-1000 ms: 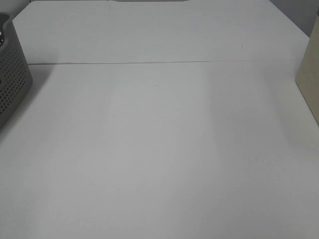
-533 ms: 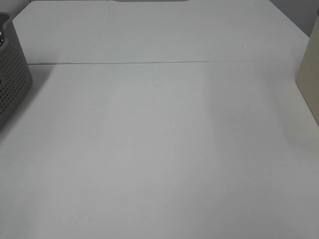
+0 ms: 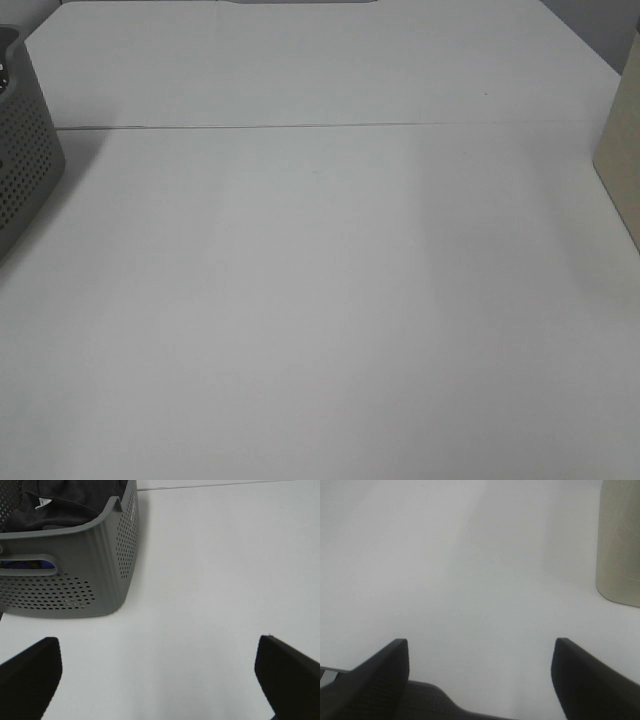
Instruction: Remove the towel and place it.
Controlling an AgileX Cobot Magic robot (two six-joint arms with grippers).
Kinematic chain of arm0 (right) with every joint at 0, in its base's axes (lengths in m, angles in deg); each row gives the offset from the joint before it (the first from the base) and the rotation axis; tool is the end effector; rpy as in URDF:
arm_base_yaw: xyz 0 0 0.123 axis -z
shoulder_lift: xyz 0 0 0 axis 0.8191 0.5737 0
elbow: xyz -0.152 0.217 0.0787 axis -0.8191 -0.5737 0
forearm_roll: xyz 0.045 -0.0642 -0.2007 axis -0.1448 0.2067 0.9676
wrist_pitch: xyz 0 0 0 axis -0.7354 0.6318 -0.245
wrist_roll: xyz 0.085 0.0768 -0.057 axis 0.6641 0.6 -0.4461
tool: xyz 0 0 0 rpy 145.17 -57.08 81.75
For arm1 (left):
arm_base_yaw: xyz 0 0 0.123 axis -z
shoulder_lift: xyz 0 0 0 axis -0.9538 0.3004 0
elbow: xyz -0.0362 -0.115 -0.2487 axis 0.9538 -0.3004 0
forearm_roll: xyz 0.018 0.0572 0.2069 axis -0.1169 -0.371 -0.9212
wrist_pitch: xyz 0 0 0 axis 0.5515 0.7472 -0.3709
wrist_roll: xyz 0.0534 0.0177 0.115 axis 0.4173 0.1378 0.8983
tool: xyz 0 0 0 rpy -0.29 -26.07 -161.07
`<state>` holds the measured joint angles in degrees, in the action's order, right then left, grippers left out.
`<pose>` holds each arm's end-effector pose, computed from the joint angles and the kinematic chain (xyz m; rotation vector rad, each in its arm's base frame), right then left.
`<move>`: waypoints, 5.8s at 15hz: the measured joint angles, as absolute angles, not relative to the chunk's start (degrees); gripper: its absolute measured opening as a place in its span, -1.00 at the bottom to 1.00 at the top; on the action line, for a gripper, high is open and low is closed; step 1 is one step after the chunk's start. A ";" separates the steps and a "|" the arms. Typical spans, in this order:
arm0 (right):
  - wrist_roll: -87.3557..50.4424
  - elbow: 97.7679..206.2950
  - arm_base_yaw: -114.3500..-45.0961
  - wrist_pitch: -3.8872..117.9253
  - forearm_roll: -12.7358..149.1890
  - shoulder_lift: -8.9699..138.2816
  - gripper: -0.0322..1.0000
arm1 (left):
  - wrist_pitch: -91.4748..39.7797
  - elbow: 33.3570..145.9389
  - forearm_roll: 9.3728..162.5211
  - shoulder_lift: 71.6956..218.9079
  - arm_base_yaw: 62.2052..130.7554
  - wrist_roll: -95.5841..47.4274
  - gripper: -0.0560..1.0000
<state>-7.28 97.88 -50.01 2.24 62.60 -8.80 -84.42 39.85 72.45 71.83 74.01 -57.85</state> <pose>0.0043 0.0267 0.2266 -0.1369 2.1132 0.1149 0.0003 0.0000 0.2449 0.0318 2.0475 -0.0130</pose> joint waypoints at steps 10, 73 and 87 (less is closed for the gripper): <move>-7.28 97.88 -50.01 2.24 62.60 -8.80 0.53 | -91.41 62.20 60.47 95.44 74.18 -28.11 0.99; -7.28 97.88 -50.01 2.24 62.66 -8.80 0.53 | -60.87 109.41 49.99 195.47 57.45 16.23 -0.89; -7.28 97.88 -50.01 2.24 62.66 -8.80 0.53 | -65.11 109.41 49.99 153.59 81.00 -17.74 -0.89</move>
<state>-7.28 97.88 -50.01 2.24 62.66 -8.80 -65.11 109.41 49.99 153.59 81.00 -17.74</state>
